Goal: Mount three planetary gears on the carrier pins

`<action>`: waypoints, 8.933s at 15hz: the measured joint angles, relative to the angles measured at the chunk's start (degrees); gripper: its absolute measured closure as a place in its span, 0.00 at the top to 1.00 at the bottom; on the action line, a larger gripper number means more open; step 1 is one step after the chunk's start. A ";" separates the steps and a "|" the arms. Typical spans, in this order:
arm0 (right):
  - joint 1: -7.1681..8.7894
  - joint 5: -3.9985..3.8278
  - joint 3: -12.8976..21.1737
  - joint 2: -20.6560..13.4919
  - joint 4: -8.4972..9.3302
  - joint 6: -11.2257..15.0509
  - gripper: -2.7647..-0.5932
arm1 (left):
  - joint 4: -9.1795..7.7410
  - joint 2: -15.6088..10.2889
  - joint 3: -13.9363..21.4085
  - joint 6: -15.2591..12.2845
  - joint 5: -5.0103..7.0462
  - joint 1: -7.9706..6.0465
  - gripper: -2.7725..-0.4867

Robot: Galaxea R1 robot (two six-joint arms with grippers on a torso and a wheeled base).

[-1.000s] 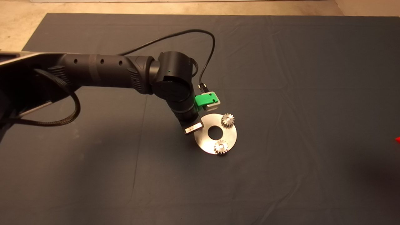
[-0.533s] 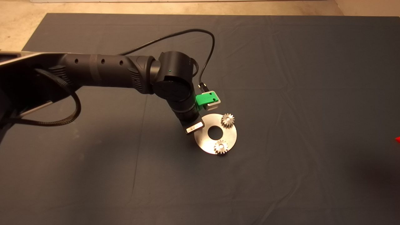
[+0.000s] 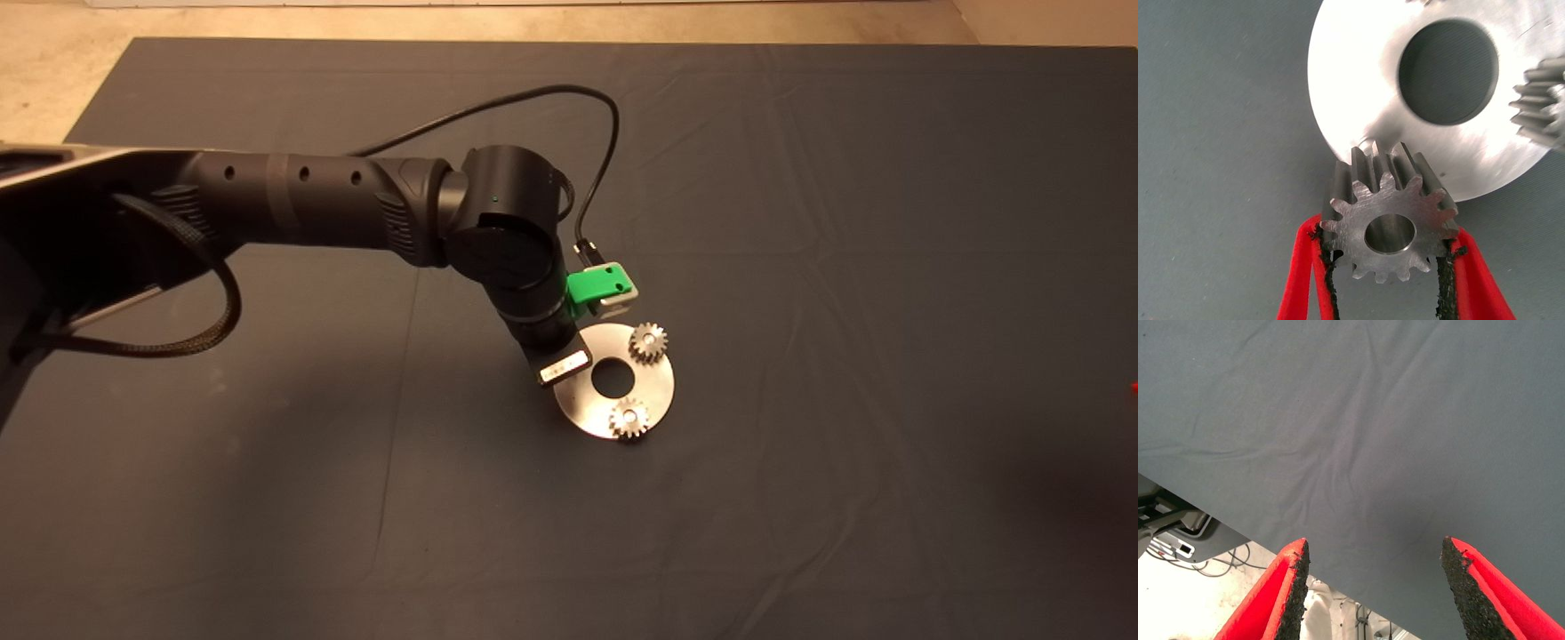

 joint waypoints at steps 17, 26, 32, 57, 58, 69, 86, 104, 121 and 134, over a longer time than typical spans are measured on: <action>0.00 -0.02 0.59 -0.01 0.01 -0.02 0.39 | -0.20 -0.09 -2.10 0.72 -2.72 0.37 0.03; 0.00 -0.02 0.59 -0.01 0.00 -0.02 0.39 | -0.17 -0.09 -2.32 1.60 -3.30 1.93 0.03; 0.00 0.00 0.59 -0.01 0.00 -0.02 0.39 | -0.67 -0.09 -3.01 3.25 -3.66 1.82 0.03; 0.12 0.00 0.59 -0.01 0.01 -0.02 0.39 | -1.50 -0.09 -4.50 5.88 -3.80 1.44 0.03; 0.12 -0.02 0.59 -0.01 0.00 -0.02 0.39 | -1.52 -0.06 -4.57 5.89 -3.80 1.44 0.03; 0.12 0.00 0.59 -0.01 0.00 -0.02 0.39 | -1.29 -0.16 -4.97 7.38 -1.98 1.50 0.03; 0.15 0.04 0.57 -0.01 0.00 -0.02 0.39 | -1.07 0.06 -5.75 7.50 0.80 1.71 0.03; 0.12 0.04 0.52 0.33 0.00 0.00 0.39 | -0.66 1.81 -5.73 5.79 -0.63 1.60 0.01; 0.15 0.06 0.52 0.16 0.00 -0.02 0.39 | -0.66 1.77 -5.73 4.66 -1.42 1.61 0.01; 0.15 0.09 0.52 -0.41 0.00 -0.02 0.39 | -0.64 1.74 -5.59 4.40 -1.87 1.62 0.10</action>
